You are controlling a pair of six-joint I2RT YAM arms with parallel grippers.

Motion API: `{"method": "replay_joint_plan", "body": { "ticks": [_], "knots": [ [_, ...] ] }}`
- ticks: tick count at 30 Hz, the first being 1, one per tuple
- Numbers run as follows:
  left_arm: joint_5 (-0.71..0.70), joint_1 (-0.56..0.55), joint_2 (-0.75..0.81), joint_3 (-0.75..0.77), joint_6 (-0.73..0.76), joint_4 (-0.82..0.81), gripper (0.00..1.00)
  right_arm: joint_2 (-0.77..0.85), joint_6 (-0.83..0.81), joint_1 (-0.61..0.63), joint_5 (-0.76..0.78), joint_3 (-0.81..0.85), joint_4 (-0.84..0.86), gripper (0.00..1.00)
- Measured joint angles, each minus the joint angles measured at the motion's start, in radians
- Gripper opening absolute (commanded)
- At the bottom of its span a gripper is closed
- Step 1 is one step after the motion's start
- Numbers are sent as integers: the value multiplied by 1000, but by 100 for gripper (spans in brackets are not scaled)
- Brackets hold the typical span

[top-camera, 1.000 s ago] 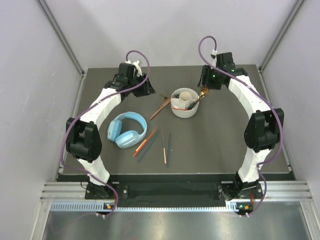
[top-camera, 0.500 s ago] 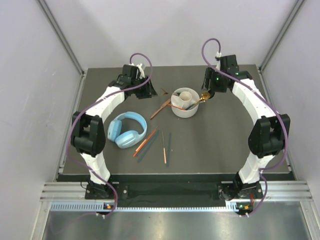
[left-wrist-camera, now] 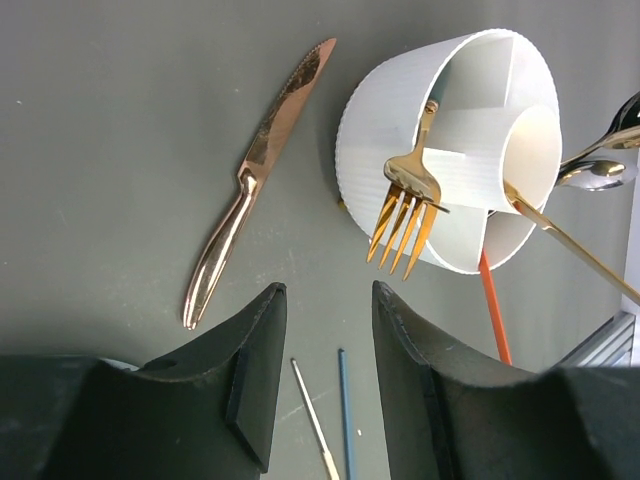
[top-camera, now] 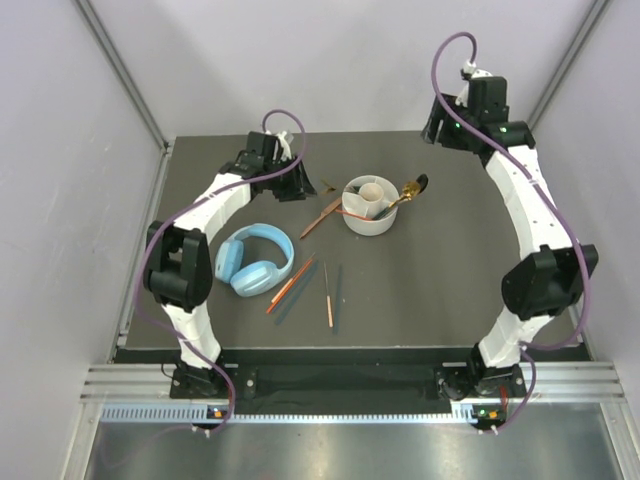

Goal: Sort the eating utensils into containers
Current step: Adjust the container at the center of the board, then pick up the chopstick from the container.

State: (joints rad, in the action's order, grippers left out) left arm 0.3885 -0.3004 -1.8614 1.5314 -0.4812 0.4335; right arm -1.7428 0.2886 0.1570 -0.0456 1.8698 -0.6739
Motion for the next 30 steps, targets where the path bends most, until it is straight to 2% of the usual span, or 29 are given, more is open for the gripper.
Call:
{"method": "replay_joint_plan", "body": {
  "ticks": [8, 10, 12, 15, 17, 23, 30],
  "knots": [
    [42, 6, -109, 40, -27, 4, 47, 253, 3, -37, -55, -316, -101, 64],
    [64, 7, -150, 76, -37, 8, 47, 297, 0, 1, -68, -351, -142, 66],
    [85, 7, -188, 106, -48, 7, 47, 319, -10, 99, -64, -357, -172, 66],
    [108, 4, -212, 122, -58, 7, 47, 313, -24, 248, -80, -350, -190, 68],
    [121, 0, -222, 130, -64, 8, 47, 304, -30, 305, -91, -349, -191, 68],
    [140, -11, -225, 137, -67, 9, 47, 245, -72, 356, -61, -373, -164, 69],
    [142, -12, -225, 137, -47, 22, 47, 76, -233, 451, 46, -378, -115, 69]
  ]
}}
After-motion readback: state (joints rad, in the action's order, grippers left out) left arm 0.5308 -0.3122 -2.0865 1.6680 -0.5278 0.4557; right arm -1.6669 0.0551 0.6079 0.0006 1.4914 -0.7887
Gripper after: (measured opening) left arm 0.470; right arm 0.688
